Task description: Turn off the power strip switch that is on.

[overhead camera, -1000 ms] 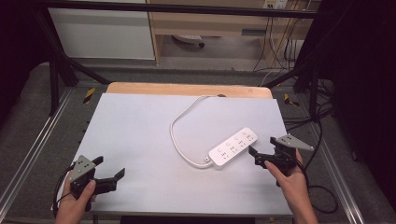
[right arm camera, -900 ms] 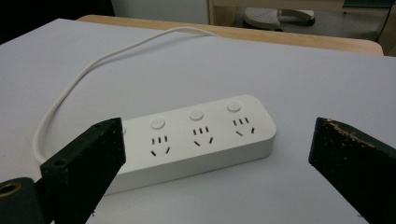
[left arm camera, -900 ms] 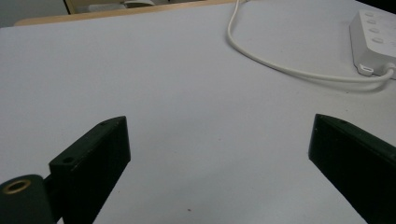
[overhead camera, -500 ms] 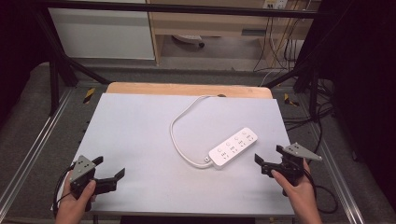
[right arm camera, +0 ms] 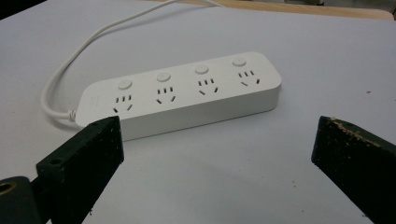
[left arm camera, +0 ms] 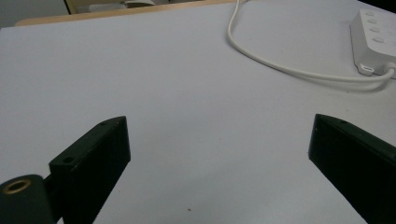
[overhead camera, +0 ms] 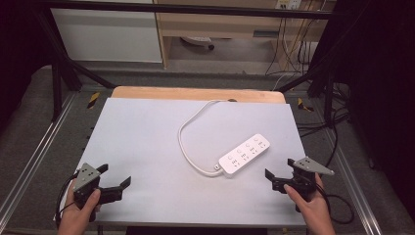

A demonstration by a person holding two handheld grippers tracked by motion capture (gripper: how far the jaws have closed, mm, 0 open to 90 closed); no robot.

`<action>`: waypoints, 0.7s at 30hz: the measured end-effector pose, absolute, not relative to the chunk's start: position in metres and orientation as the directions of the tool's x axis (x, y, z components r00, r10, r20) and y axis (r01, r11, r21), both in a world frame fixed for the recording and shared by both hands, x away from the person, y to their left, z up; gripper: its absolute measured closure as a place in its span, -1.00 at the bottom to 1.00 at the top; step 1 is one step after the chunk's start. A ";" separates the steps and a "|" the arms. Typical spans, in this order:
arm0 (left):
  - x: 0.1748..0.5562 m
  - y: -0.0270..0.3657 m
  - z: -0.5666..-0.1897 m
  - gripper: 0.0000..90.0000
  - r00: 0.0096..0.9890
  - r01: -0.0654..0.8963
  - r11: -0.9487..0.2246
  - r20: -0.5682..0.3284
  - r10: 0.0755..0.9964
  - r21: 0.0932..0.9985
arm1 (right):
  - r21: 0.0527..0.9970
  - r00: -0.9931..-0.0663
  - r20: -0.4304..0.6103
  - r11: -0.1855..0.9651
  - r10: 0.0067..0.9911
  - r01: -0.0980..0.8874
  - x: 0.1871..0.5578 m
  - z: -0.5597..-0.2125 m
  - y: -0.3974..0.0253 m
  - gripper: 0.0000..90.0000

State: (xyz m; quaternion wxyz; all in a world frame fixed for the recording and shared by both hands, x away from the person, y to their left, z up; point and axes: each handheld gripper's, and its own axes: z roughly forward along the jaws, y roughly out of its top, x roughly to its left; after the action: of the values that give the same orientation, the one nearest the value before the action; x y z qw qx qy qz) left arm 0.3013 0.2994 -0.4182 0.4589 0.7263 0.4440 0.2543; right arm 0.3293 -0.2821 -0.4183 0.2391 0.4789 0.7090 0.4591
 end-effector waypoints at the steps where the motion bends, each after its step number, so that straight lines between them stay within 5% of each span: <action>1: 0.301 0.299 -0.418 -0.88 0.476 0.410 -0.185 -0.037 0.879 0.893 | 0.880 -0.429 0.102 0.121 0.897 0.460 0.329 -0.419 -0.281 -0.94; 21: 0.301 0.299 -0.418 -0.88 0.480 0.407 -0.188 -0.035 0.877 0.894 | 0.813 -0.396 0.029 0.209 0.918 0.543 0.349 -0.450 -0.249 -0.92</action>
State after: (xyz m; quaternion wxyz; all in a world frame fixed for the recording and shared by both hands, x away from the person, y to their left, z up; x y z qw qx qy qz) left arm 0.3015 0.2987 -0.4179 0.4597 0.7270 0.4414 0.2554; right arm 0.3490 -0.2489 -0.4498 0.2407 0.4942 0.7392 0.3891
